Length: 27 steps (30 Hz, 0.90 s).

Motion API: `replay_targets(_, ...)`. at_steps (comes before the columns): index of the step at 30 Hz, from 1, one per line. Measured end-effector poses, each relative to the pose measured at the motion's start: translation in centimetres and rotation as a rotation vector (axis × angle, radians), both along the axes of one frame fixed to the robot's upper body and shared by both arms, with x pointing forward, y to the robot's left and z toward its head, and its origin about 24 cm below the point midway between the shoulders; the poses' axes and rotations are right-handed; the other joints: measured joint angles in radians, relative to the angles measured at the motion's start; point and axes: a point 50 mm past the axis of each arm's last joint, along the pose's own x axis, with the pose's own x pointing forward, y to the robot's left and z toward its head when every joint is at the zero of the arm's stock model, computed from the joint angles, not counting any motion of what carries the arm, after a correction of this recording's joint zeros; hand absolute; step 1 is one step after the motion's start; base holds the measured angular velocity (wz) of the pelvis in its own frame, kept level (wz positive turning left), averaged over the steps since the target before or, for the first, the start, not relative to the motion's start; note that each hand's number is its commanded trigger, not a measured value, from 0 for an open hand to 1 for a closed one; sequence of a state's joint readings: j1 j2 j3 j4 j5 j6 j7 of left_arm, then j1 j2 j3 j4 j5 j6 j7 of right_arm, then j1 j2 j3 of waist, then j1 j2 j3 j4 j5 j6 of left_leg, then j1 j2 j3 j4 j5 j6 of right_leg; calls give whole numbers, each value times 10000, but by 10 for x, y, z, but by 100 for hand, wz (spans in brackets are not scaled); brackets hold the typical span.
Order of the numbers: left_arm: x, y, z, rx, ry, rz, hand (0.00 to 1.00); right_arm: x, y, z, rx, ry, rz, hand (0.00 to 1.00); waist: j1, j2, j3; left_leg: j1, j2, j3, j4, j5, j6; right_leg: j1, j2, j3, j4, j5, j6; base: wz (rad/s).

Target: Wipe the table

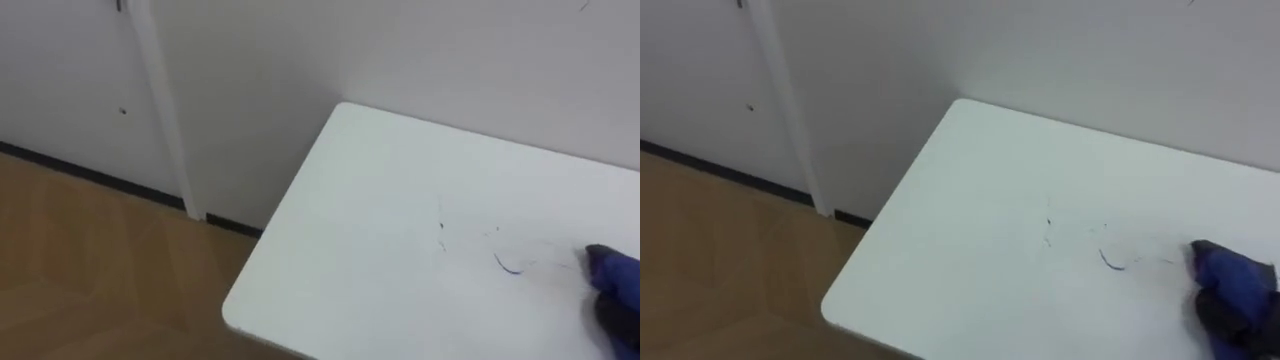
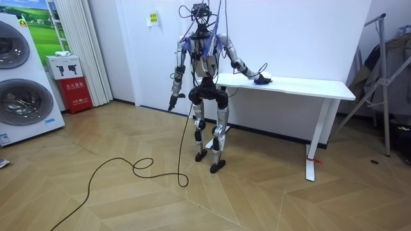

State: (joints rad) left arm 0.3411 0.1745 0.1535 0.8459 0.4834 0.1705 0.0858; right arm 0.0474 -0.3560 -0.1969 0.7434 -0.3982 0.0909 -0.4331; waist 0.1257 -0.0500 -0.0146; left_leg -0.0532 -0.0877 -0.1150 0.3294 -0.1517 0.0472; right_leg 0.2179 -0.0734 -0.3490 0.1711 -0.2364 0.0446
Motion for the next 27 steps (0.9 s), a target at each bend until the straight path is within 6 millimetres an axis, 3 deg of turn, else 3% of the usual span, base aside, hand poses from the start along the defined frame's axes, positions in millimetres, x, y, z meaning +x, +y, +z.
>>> replay_targets(1, 1, -2, -1, -34, 64, -82, 0, 11, 9, 1, 135, -91, 329, 100, 125, 157, -39, -3, 72, 44, -27, 6, -6, -100, 39, 115, 18, 36, -65, -91)
replay_targets(3, 11, -7, -4, -132, 123, -250, 0, 66, 65, 11, 712, -553, 2419, 100, 294, 204, 53, -157, 296, 222, -156, 125, -174, -535, 192, 395, 94, 155, -255, -64)
replay_targets(4, 15, -8, -4, -156, 124, -337, 0, 79, 81, 16, 701, -663, 3171, 100, 332, 212, 107, -181, 346, 268, -213, 171, -204, -634, 225, 444, 143, 158, -311, -22)
replay_targets(5, 22, -11, -5, -201, 102, -532, 0, 102, 112, 26, 600, -795, 4773, 100, 374, 170, 251, -185, 402, 274, -302, 251, -269, -711, 249, 433, 142, 164, -389, 9)
replay_targets(6, 33, -14, -5, -249, -86, -790, 0, 117, 133, 36, 525, -939, 5992, 100, 472, 124, 333, -251, 417, 231, -395, 333, -307, -785, 264, 435, 126, 152, -439, 23)
replay_targets(8, 38, -19, -5, -338, -232, -900, 0, 131, 153, 47, 353, -1022, 7140, 100, 792, 106, 329, -295, 396, 182, -557, 409, -290, -838, 283, 415, 78, 169, -543, 23)
replay_targets(9, 37, -20, -5, -355, -249, -872, 0, 134, 158, 51, 381, -1115, 7402, 100, 906, 29, 269, -280, 332, 98, -644, 420, -285, -789, 294, 317, -22, 167, -558, 21)
replay_targets(12, 19, -18, -4, -264, 46, -662, 0, 121, 149, 37, 528, -591, 7176, 100, 833, -34, 242, -233, 194, 4, -643, 405, -197, -479, 184, -64, -161, 126, -491, 44)
replay_targets(13, 17, -18, -4, -248, 77, -637, 0, 115, 146, 30, 497, -475, 7097, 100, 724, -35, 242, -235, 167, 1, -627, 385, -165, -402, 179, -149, -199, 125, -487, 65)
replay_targets(14, 11, -17, -4, -230, 205, -565, 0, 104, 142, 23, 391, -660, 7052, 100, 388, -43, 232, -189, 103, 59, -613, 365, -132, -239, 148, -223, -198, 119, -471, 79)
replay_targets(15, 8, -15, -3, -169, 219, -488, 0, 92, 135, 17, 226, -769, 6889, 100, 115, -69, 167, -142, 136, 458, -604, 327, -70, -91, 93, -237, -200, 113, -462, 76)
replay_targets(16, 8, -14, -3, -123, 170, -459, 0, 85, 131, 14, 161, -821, 6700, 100, 52, -33, 182, -91, 165, 630, -606, 284, -3, -10, 94, -200, -196, 97, -435, 46)
replay_targets(19, 4, -10, -1, 187, -88, -315, 0, 54, 104, 2, -144, -852, 5488, 100, 36, -132, 69, 153, 216, 865, -609, 88, 31, 173, 82, -95, -174, 54, -358, -7)
replay_targets(22, 1, -6, 0, 395, -176, -9, 0, 23, 71, -5, -557, -847, 3805, 100, -272, -126, 30, 310, 183, 1011, -593, 17, 113, 337, 59, -116, -159, 49, -337, -11)
replay_targets(24, -1, -1, 2, 641, -301, 288, 0, 2, 46, -9, -799, -667, 2608, 100, -625, -166, -66, 300, 118, 966, -562, -32, 170, 378, 32, -90, -174, 29, -271, -4)
replay_targets(27, 3, 6, 5, 801, -487, 561, 0, -27, 22, -13, -1014, -299, 1168, 100, -814, -185, -108, 378, 78, 888, -485, -90, 226, 463, 19, -54, -173, 71, -192, 0)
